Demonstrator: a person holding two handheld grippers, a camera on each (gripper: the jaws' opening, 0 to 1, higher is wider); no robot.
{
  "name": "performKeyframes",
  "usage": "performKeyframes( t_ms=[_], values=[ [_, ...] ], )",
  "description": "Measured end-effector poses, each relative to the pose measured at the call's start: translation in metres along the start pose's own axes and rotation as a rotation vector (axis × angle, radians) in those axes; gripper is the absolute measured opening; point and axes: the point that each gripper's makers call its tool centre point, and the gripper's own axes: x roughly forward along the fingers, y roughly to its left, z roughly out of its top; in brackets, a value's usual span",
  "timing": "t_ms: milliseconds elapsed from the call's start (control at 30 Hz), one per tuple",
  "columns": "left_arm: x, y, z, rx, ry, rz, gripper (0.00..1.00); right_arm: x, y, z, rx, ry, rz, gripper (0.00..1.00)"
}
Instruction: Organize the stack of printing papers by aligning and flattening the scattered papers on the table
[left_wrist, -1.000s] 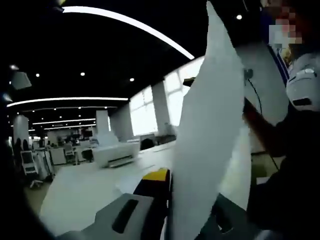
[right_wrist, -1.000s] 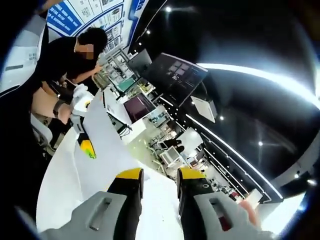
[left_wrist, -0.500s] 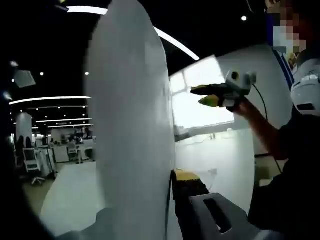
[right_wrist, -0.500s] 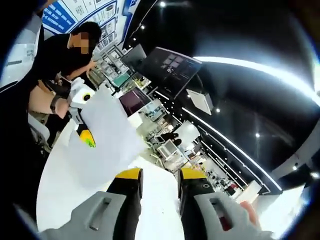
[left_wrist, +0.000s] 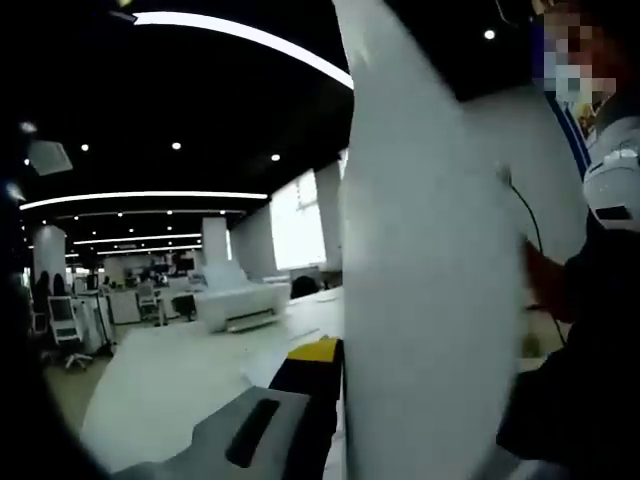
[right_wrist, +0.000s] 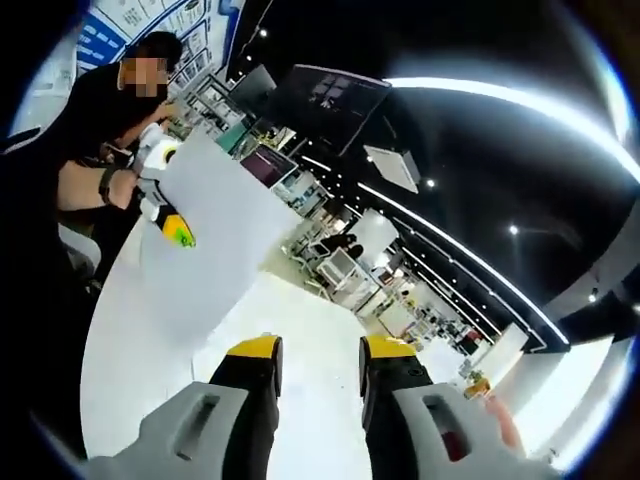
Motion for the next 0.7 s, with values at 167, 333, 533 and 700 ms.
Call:
performKeyframes(
  t_ms=[167, 333, 533, 700],
  values=[
    [0.0, -0.001, 0.0, -0.002, 0.002, -0.001, 0.06, 0.0, 0.002, -0.022, 0.054, 0.038, -0.006, 0.3],
    [-0.001, 0.0, 0.0, -0.002, 0.001, 0.001, 0.06, 0.001, 0.005, -0.04, 0.11, 0.062, -0.013, 0.38],
    [-0.002, 0.0, 0.0, -0.005, -0.003, 0.001, 0.06, 0.006, 0.016, -0.06, 0.177, 0.092, -0.004, 0.46],
    [-0.002, 0.001, 0.0, -0.006, -0.004, 0.003, 0.06, 0.01, 0.023, -0.072, 0.216, 0.116, 0.005, 0.53]
  ],
)
